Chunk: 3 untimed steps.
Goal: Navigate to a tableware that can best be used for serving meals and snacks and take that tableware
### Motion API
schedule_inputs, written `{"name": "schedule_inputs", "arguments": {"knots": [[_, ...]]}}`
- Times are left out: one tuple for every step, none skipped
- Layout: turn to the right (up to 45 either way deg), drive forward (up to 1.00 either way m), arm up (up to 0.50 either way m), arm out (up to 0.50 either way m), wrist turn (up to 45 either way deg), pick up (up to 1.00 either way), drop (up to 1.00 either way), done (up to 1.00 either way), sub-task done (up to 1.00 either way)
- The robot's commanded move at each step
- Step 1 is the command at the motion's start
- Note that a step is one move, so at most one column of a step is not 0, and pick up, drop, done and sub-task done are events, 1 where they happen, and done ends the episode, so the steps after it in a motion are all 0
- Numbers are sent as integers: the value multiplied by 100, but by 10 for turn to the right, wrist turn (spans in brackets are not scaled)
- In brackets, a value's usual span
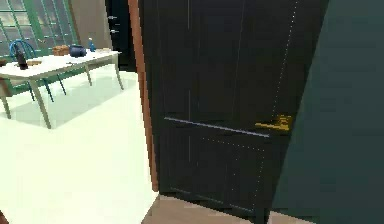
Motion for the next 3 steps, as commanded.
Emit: {"name": "schedule_inputs", "arguments": {"knots": [[0,45,0,0,0,0,0,0,0],[-450,0,0,0,0,0,0,0,0],[-30,0,0,0,0,0,0,0,0]]}}
